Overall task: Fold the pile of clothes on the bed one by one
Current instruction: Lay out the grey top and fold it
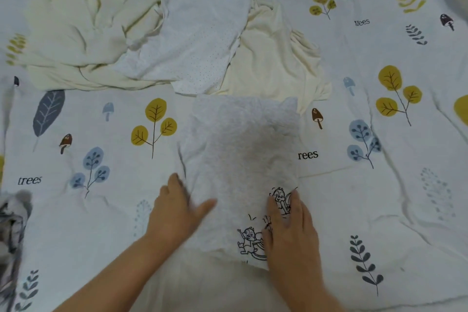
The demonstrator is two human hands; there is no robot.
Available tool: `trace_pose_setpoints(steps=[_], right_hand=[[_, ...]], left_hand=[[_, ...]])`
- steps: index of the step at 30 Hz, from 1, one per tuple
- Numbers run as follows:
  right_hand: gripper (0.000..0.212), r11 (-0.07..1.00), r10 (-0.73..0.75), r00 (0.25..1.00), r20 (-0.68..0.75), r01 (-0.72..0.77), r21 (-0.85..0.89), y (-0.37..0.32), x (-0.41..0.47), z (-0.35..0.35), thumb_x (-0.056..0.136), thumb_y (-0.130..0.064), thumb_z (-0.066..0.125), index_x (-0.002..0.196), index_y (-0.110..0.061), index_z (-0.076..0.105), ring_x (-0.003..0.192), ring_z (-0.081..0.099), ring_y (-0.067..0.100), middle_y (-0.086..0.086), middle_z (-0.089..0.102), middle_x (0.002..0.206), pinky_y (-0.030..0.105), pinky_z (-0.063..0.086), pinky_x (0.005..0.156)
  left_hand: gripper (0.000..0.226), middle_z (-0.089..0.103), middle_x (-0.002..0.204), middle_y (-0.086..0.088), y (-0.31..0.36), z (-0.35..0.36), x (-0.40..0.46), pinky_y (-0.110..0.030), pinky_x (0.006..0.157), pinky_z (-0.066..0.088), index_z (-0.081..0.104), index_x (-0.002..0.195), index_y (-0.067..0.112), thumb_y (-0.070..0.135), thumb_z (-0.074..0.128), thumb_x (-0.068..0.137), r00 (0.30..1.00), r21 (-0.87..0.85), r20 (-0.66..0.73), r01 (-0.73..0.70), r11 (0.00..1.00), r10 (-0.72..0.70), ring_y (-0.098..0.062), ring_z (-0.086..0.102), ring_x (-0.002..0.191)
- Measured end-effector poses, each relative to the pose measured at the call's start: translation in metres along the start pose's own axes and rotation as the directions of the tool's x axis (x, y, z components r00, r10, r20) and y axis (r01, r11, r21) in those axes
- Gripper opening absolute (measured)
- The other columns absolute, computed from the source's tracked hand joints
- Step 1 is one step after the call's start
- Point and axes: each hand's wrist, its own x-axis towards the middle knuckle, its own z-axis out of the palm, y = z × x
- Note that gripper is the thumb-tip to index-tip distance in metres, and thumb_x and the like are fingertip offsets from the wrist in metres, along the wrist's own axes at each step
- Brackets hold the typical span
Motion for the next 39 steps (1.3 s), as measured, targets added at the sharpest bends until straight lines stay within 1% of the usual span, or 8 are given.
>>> trace_pose_setpoints(steps=[4, 8, 13, 20, 26, 31, 35, 39], right_hand=[[0.064, 0.992, -0.009, 0.995, 0.104, -0.004, 0.125, 0.000, -0.003, -0.001, 0.095, -0.027, 0.048, 0.149, -0.031, 0.014, 0.139, 0.018, 0.025, 0.012, -0.004, 0.156, 0.032, 0.032, 0.108], [0.057, 0.870, 0.186, 0.970, 0.154, -0.236, 0.434, 0.009, -0.013, -0.010, 0.090, -0.018, 0.053, 0.140, -0.035, 0.030, 0.091, 0.056, 0.007, -0.001, 0.035, 0.129, 0.028, 0.045, 0.080], [0.049, 0.817, 0.182, 0.924, 0.336, -0.332, 0.472, 0.019, -0.026, -0.020, 0.086, -0.007, 0.051, 0.122, -0.037, 0.038, 0.051, 0.051, 0.006, -0.005, 0.056, 0.060, 0.017, 0.039, 0.052], [0.077, 0.877, 0.194, 0.824, 0.532, -0.389, 0.283, 0.032, -0.040, -0.031, 0.085, -0.025, 0.057, 0.143, -0.033, 0.008, 0.085, 0.057, 0.012, -0.006, 0.056, 0.098, 0.021, 0.044, 0.081], [0.054, 0.798, 0.227, 0.931, 0.284, -0.346, 0.493, 0.025, -0.003, -0.029, 0.090, -0.031, 0.057, 0.139, -0.024, 0.034, 0.105, 0.057, 0.017, -0.001, 0.061, 0.117, 0.028, 0.042, 0.088], [0.061, 0.702, 0.250, 0.926, 0.282, -0.374, 0.606, 0.009, 0.036, -0.021, 0.092, -0.028, 0.054, 0.144, -0.015, 0.027, 0.116, 0.050, 0.023, 0.009, 0.048, 0.137, 0.033, 0.040, 0.097], [0.059, 0.672, 0.176, 0.940, 0.291, -0.331, 0.662, 0.001, 0.036, -0.025, 0.094, -0.018, 0.052, 0.146, -0.017, 0.024, 0.072, 0.046, 0.003, 0.001, 0.049, 0.116, 0.013, 0.039, 0.065], [0.037, 0.626, 0.130, 0.972, 0.197, -0.234, 0.744, -0.002, 0.020, -0.045, 0.091, -0.008, 0.054, 0.120, -0.029, 0.044, 0.070, 0.057, -0.010, -0.017, 0.058, 0.094, 0.003, 0.042, 0.056]], left_hand=[[0.095, 0.043, 0.142, -0.008, -0.010, 0.003, -0.006, -0.033, 0.093, 0.040, 0.014, 0.146, 0.012, 0.035, 0.074, 0.076, 0.994, -0.121, 0.067, -0.074, 0.990, 0.083, -0.028, 0.049, 0.122], [0.092, 0.032, 0.150, -0.002, -0.019, -0.006, -0.014, -0.029, 0.101, 0.033, 0.010, 0.148, 0.018, 0.025, 0.071, 0.080, 0.995, -0.274, 0.068, -0.055, 0.960, 0.077, -0.023, 0.039, 0.132], [0.085, 0.025, 0.151, 0.008, -0.030, -0.016, -0.042, -0.031, 0.113, 0.025, 0.014, 0.147, 0.029, 0.015, 0.067, 0.083, 0.983, -0.419, 0.140, -0.047, 0.907, 0.116, -0.011, 0.027, 0.138], [0.097, 0.031, 0.150, -0.004, -0.049, -0.008, -0.074, -0.025, 0.106, 0.028, 0.009, 0.148, 0.016, 0.036, 0.072, 0.077, 0.964, -0.160, 0.257, 0.117, 0.980, -0.073, -0.018, 0.036, 0.134], [0.060, 0.063, 0.117, -0.003, -0.018, -0.018, -0.029, -0.037, 0.094, 0.048, 0.050, 0.123, 0.013, 0.035, 0.076, 0.074, 0.994, -0.504, 0.100, 0.091, 0.859, -0.047, -0.017, 0.061, 0.102], [0.071, 0.057, 0.126, 0.002, 0.004, -0.017, -0.002, -0.043, 0.099, 0.046, 0.043, 0.130, 0.018, 0.035, 0.078, 0.071, 0.989, -0.596, 0.147, 0.070, 0.800, 0.023, -0.021, 0.056, 0.115], [0.062, 0.057, 0.125, 0.009, 0.006, -0.014, -0.003, -0.016, 0.084, 0.047, 0.042, 0.133, 0.020, 0.012, 0.071, 0.078, 0.975, -0.578, 0.163, -0.032, 0.815, 0.154, -0.011, 0.055, 0.115], [0.057, 0.060, 0.124, 0.011, 0.007, -0.028, -0.025, -0.022, 0.093, 0.049, 0.047, 0.131, 0.025, 0.004, 0.065, 0.082, 0.970, -0.701, 0.144, -0.042, 0.712, 0.198, -0.005, 0.057, 0.113]])
